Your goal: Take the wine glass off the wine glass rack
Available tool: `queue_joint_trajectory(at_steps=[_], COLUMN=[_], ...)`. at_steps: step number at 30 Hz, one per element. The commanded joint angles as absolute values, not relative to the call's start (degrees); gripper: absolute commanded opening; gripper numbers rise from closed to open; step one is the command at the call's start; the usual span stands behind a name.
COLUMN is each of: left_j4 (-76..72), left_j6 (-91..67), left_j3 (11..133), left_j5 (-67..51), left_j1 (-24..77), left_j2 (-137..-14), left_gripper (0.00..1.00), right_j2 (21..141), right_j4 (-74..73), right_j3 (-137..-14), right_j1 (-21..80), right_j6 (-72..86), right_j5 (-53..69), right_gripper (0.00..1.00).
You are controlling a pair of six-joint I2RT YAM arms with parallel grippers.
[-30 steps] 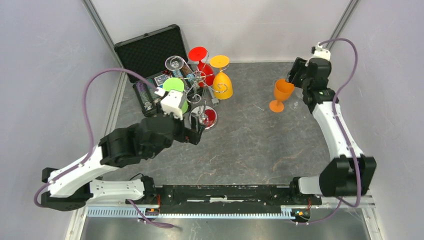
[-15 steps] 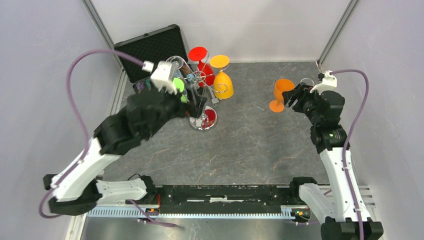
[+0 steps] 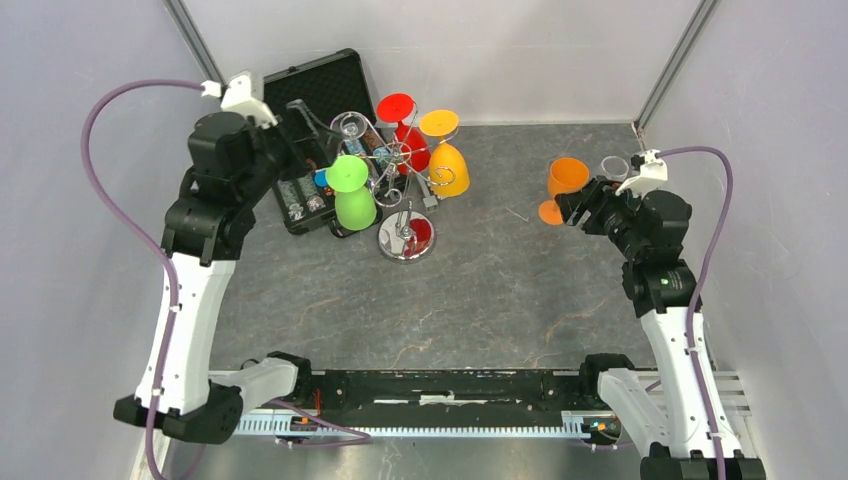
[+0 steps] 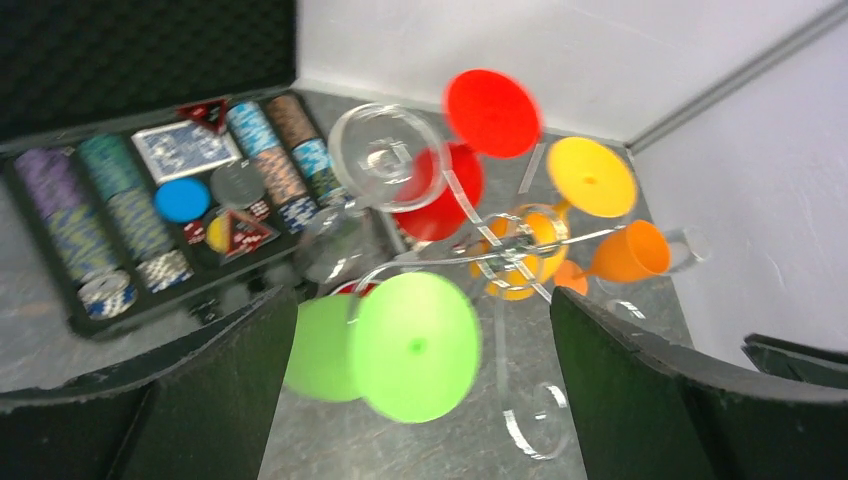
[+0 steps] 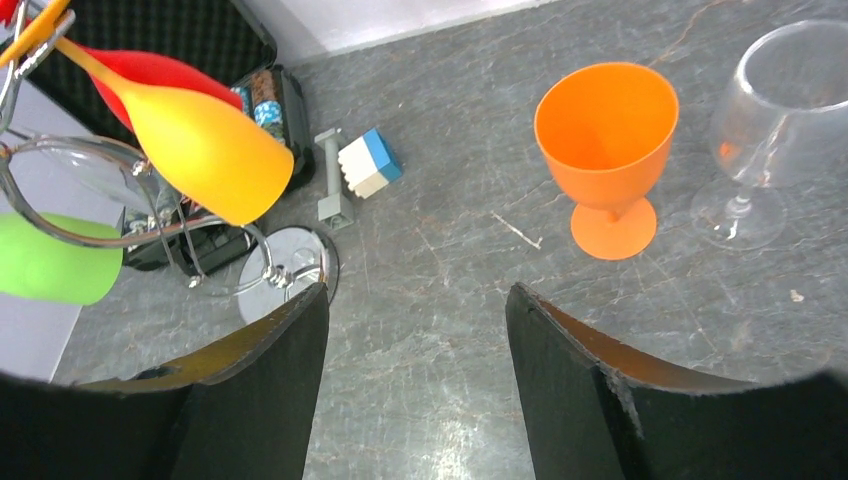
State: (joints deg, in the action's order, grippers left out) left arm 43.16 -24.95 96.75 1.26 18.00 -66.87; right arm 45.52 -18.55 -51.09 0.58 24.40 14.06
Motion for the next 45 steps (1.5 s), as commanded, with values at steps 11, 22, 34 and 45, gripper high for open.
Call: queue_joint_trajectory(at_steps=[11, 22, 34, 45], left_j4=[31.08, 24.62, 20.58, 23.66], left_j6=[-33.99, -40.44, -46.85, -47.04], left_j3=[77.07, 69.72, 65.26, 66.23], left_j5=[-23.79, -26.94, -27.96, -25.86], left_j1=[2.89, 1.67, 1.58, 1.58], left_j2=[-59.56, -56.37, -56.33, -54.68], left_gripper=[0.98, 0.45, 0.38, 0.05], right_j2=[42.57, 41.69, 42.26, 42.44], right_j4=[-10.62, -7.72, -6.61, -5.81], right_j3=[-44.66, -42.54, -40.63, -41.11], right_j1=[0.34, 0.35, 0.35, 0.35], right_j6=[28.29, 29.99, 30.67, 30.16], right_j5=[23.48, 24.63, 23.60, 21.54], right_gripper=[0.70, 0.69, 0.68, 0.67])
